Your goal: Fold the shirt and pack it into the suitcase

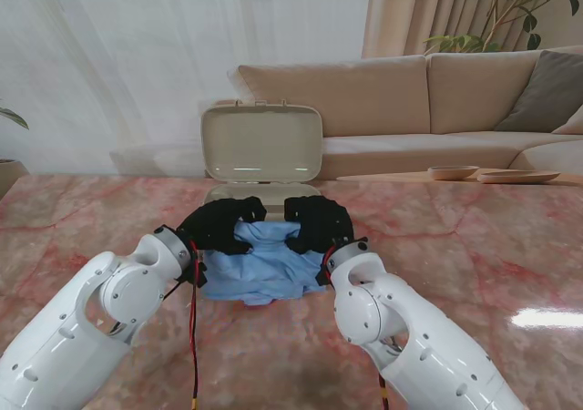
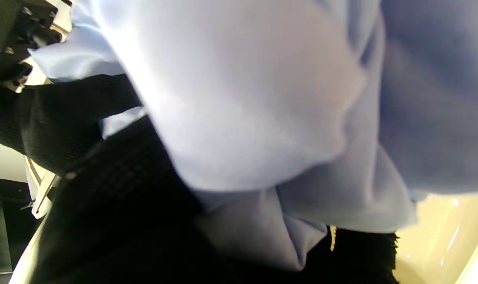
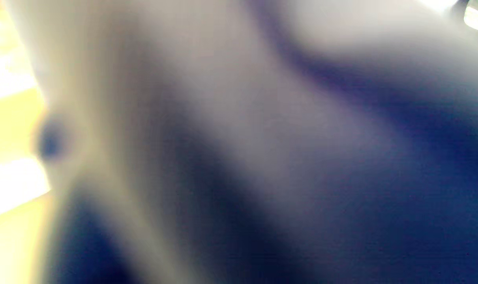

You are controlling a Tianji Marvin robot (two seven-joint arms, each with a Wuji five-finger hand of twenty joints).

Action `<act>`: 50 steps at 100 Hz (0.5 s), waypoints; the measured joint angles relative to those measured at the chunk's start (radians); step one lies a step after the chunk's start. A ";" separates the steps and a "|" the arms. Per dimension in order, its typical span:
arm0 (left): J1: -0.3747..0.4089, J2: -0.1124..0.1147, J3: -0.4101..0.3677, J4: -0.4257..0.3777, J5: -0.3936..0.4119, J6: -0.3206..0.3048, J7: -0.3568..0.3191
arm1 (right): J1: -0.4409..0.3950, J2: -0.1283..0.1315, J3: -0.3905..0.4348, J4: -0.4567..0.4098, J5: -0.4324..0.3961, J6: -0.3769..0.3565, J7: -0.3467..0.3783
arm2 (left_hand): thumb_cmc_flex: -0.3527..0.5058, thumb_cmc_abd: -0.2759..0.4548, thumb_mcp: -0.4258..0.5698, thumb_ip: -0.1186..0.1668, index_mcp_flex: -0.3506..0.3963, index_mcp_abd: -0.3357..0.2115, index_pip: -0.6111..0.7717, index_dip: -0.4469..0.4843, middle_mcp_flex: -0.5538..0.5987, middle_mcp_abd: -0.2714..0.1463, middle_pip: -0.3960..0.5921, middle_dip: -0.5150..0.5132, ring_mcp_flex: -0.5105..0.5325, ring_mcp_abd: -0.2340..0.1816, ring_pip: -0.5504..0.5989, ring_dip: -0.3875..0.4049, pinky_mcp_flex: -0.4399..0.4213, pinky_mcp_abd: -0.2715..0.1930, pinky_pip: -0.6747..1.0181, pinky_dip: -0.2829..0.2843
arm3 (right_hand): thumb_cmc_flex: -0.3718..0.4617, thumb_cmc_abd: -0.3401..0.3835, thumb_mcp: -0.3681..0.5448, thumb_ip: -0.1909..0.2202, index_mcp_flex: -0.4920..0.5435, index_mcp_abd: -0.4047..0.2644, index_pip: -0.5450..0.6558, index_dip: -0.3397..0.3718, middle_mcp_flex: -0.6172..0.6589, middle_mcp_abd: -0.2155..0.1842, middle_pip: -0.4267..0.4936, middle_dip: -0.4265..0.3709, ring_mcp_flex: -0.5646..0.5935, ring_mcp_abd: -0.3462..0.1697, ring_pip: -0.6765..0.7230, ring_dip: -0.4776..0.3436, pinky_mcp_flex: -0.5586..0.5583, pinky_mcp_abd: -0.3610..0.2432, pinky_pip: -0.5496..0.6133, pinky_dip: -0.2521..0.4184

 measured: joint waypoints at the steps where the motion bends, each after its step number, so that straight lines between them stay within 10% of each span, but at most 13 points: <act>1: -0.002 0.000 -0.001 0.000 0.000 0.001 0.001 | 0.003 0.000 -0.001 0.000 0.000 0.002 0.000 | 0.000 0.000 0.000 0.000 0.000 0.000 0.000 0.000 0.000 0.000 0.000 0.000 0.000 0.000 0.000 0.000 0.000 0.000 0.000 0.000 | 0.000 0.000 0.000 0.000 0.000 0.000 0.000 0.000 0.000 0.000 0.000 0.000 0.000 0.000 0.000 0.000 -0.009 0.007 0.000 -0.015; 8: -0.013 -0.002 -0.005 0.000 0.000 0.006 0.002 | 0.022 -0.004 -0.008 -0.002 0.003 0.021 -0.003 | 0.000 0.000 0.000 0.000 0.000 -0.001 0.000 0.000 0.000 0.000 0.000 0.001 0.000 0.000 0.000 0.000 0.000 0.000 0.000 0.000 | 0.010 0.000 0.000 0.000 0.000 0.000 0.000 0.000 0.000 0.000 -0.001 0.008 0.000 0.000 0.000 0.000 -0.008 0.000 -0.005 -0.447; 14: -0.023 -0.003 -0.009 0.001 -0.001 0.010 0.003 | 0.042 -0.007 -0.017 -0.003 0.005 0.038 -0.003 | 0.000 0.000 0.000 0.000 0.000 -0.001 0.000 0.000 0.000 -0.001 0.000 0.004 0.000 0.000 0.000 0.000 0.000 0.000 0.000 0.000 | 0.011 0.000 0.000 0.000 0.000 0.000 0.000 0.000 0.000 0.000 -0.001 0.009 0.000 0.000 0.001 0.000 -0.006 -0.003 0.000 -0.585; 22: -0.037 -0.004 -0.014 0.002 -0.005 0.018 0.005 | 0.072 -0.010 -0.031 0.000 0.019 0.056 0.000 | 0.000 0.000 0.000 0.000 0.000 -0.001 0.000 0.000 0.000 -0.001 0.000 0.007 0.000 0.000 0.000 0.000 0.000 0.000 0.000 0.000 | 0.025 0.000 0.000 0.001 0.000 0.000 0.000 0.000 0.000 0.000 -0.001 0.012 0.000 0.000 0.005 0.000 -0.006 -0.003 0.000 -0.070; 26: -0.044 -0.005 -0.017 0.003 -0.006 0.023 0.005 | 0.090 -0.013 -0.038 0.004 0.034 0.065 0.001 | 0.000 0.000 0.000 0.000 0.000 -0.001 0.000 0.000 0.000 -0.001 0.000 0.007 0.000 0.000 0.000 0.000 0.000 0.000 0.000 0.000 | 0.034 0.000 0.000 0.001 0.000 0.000 0.000 0.000 0.000 0.000 -0.001 0.020 0.000 0.000 0.008 0.000 -0.006 -0.003 0.000 0.033; 50: -0.098 -0.005 -0.030 0.034 -0.051 0.048 -0.015 | 0.184 -0.036 -0.082 0.055 0.104 0.096 0.001 | 0.000 0.000 0.000 0.000 0.000 -0.001 0.000 0.000 0.000 -0.005 0.000 0.008 0.001 0.000 0.001 0.005 0.000 0.000 0.000 0.000 | 0.044 0.000 0.000 0.012 0.000 -0.001 0.001 0.001 0.000 0.000 -0.001 0.026 0.000 0.000 0.011 0.000 -0.002 -0.003 0.000 0.107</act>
